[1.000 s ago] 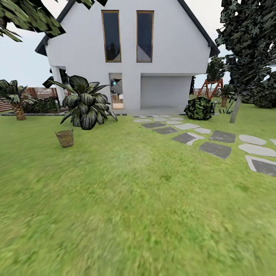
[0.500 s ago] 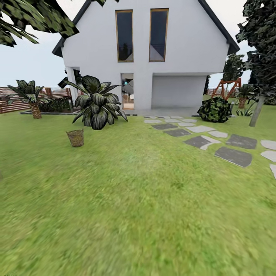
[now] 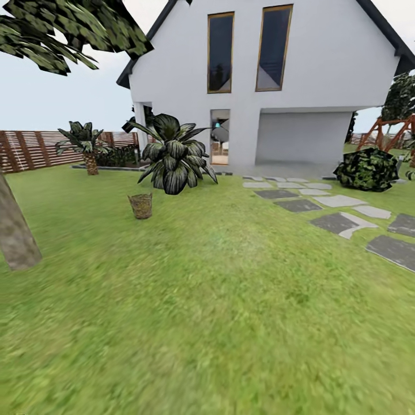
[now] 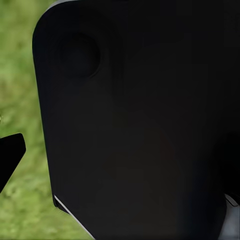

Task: Take the three Easter eggs out of the wicker basket on the lawn in the garden, then place them on the lawn next to a single tree (choose any tree) so that all three eggs are next to the same tree and none are left in the basket.

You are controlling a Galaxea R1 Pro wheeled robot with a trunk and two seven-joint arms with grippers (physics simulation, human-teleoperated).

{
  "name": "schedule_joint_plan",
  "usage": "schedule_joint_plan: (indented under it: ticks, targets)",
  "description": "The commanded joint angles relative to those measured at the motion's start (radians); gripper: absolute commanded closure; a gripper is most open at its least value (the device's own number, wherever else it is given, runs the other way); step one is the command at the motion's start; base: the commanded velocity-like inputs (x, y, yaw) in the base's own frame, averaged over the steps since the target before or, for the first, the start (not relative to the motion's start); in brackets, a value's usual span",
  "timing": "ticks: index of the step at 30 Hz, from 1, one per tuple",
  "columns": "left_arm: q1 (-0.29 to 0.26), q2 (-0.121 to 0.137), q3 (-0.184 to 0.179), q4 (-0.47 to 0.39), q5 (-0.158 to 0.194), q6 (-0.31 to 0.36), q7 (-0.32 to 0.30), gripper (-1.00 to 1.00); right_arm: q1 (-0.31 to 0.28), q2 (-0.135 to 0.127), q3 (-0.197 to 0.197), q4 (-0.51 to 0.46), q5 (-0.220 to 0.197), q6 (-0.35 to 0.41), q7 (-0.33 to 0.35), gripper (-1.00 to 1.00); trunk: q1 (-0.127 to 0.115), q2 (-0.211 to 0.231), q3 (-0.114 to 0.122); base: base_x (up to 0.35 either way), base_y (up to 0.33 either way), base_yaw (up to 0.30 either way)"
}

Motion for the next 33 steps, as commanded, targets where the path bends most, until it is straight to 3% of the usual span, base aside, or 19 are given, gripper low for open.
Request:
schedule_joint_plan:
  ticks: [1,13,28,33]
  targets:
    - [0.001,0.0,-0.001,-0.002,0.0,0.0,-0.001,-1.0,0.0,0.0,0.001,0.0,0.002,0.001,0.001,-1.0,0.001,0.0,-0.001,0.34,0.0,0.289]
    - [0.001,-0.001,-0.001,-0.002,0.0,0.0,-0.001,-1.0,0.0,-0.001,0.001,0.0,0.002,0.001,0.001,-1.0,0.001,0.0,-0.001,0.34,0.0,0.268]
    - [0.001,0.0,0.0,-0.002,0.001,0.001,0.001,-1.0,0.0,-0.01,-0.003,0.003,-0.004,0.0,-0.001,-1.0,0.001,0.0,-0.001,0.34,0.0,0.012]
    - [0.001,0.004,0.003,-0.005,0.016,0.003,-0.001,-1.0,0.0,-0.006,-0.007,0.052,-0.011,-0.002,-0.002,-1.0,0.001,0.0,-0.001,0.34,0.0,0.0]
